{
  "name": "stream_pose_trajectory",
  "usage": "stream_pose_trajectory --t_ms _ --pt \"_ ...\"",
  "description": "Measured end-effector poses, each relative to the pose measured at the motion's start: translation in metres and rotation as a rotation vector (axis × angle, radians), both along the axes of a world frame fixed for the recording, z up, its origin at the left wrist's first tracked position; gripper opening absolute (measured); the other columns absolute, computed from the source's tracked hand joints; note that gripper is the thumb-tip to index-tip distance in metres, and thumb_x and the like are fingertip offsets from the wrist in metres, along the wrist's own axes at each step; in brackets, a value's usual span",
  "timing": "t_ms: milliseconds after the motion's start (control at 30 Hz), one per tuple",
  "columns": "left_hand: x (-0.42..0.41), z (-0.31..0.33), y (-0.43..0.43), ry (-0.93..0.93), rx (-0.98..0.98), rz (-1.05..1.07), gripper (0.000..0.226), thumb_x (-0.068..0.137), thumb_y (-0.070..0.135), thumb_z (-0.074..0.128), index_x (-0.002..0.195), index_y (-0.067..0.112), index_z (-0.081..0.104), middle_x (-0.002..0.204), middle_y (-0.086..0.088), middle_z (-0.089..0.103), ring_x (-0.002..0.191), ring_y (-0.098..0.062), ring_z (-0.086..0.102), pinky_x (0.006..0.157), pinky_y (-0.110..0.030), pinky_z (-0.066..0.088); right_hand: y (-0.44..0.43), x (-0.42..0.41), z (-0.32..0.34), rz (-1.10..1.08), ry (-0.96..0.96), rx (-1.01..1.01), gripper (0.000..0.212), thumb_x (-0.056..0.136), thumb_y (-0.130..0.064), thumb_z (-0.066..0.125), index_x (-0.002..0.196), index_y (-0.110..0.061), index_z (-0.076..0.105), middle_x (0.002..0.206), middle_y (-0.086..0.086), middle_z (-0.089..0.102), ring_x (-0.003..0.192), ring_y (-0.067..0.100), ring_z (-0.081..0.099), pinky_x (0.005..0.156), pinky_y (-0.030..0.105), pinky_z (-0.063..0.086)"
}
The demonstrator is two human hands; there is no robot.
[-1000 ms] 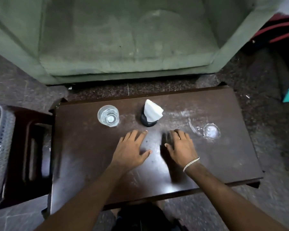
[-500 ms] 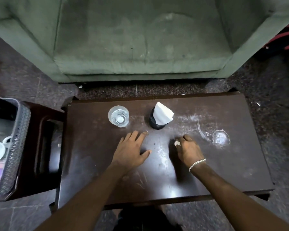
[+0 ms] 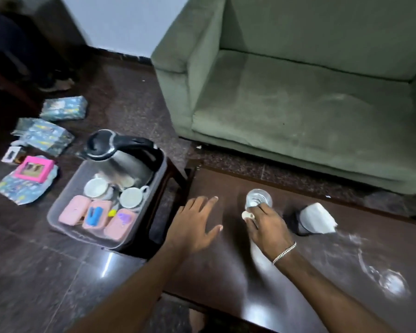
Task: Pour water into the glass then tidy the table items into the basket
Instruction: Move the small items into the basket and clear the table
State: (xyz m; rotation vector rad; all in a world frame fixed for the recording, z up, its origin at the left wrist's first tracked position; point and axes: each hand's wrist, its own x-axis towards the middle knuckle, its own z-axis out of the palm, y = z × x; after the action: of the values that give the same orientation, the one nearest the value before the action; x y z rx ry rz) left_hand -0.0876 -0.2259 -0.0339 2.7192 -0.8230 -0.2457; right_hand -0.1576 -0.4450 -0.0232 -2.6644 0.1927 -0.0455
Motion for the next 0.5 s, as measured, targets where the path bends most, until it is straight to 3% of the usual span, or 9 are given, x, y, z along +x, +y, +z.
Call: stream_pose_trajectory --t_ms 267,500 --pt "0.029 0.036 0.148 -0.018 0.035 0.222 0.076 0.082 0.06 0.062 0.146 0.021 0.051 0.136 -0.006 0.059 0.123 -0.031 0.056 0.097 -0.043 0.052 0.132 0.08 0.03 0.259 -0.098 0.118 0.026 0.084 -0.014 0.075 0.11 -0.011 0.068 0.098 0.005 0.065 0.087 0.029 0.065 0.075 0.036 0.054" --pt "0.042 0.037 0.256 0.026 0.074 0.389 0.075 0.081 0.057 0.067 0.144 0.018 0.052 0.136 -0.01 0.06 0.121 -0.036 0.058 0.094 -0.047 0.054 0.242 0.132 0.031 0.47 -0.106 0.199 0.02 0.081 -0.01 0.073 0.095 -0.012 0.06 0.092 0.006 0.063 0.087 0.027 0.06 0.079 0.029 0.041"
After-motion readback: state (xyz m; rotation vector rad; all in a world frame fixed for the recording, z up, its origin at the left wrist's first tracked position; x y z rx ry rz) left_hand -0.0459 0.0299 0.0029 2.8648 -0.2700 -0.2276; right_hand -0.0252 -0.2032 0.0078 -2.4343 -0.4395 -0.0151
